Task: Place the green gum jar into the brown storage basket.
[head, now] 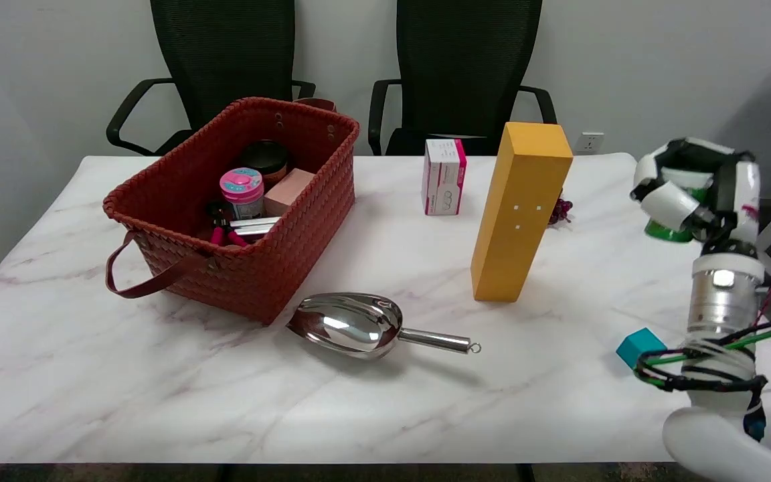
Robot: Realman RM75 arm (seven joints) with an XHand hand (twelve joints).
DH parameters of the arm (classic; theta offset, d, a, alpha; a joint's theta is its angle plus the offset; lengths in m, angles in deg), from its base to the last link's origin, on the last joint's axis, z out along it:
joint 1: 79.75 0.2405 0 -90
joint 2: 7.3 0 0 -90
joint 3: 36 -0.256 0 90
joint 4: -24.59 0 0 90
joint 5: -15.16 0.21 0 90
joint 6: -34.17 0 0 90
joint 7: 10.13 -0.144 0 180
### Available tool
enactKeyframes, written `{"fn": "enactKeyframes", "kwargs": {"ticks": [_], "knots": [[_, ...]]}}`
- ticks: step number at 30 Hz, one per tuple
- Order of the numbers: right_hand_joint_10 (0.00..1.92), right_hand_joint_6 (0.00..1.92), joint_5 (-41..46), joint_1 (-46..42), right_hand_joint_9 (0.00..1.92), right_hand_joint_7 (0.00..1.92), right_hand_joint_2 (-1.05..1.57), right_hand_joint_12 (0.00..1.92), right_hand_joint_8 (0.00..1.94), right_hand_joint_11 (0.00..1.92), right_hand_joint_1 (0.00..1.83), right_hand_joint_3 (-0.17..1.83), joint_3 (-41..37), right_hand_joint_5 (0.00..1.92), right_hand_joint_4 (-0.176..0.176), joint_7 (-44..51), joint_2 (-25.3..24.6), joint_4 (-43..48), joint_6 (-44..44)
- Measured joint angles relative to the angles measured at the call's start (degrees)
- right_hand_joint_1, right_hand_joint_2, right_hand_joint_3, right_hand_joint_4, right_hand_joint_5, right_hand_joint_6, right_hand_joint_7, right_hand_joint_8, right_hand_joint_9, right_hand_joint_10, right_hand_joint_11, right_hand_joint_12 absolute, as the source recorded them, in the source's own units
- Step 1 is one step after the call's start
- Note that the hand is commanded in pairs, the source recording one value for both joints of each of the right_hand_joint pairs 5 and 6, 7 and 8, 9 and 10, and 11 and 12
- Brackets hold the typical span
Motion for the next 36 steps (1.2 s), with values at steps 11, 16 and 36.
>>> {"fn": "enactKeyframes", "kwargs": {"ticks": [11, 16, 36], "knots": [[1.57, 1.26, -3.7, 4.1, 1.57, 1.57, 1.57, 1.57, 1.57, 1.57, 1.19, 1.4, -4.6, 1.26, 0.0, 0.2, 1.3, 2.0, 3.7], [1.58, 1.27, -4.7, 7.0, 1.58, 1.58, 1.57, 1.55, 1.58, 1.55, 1.18, 1.37, -5.9, 1.27, 0.0, 0.3, 2.2, 3.3, 7.6], [1.58, 1.3, -5.7, 28.0, 1.58, 1.59, 1.57, 1.54, 1.59, 1.54, 1.19, 1.35, 0.3, 1.3, 0.0, 5.4, 3.1, 6.1, 21.0]]}}
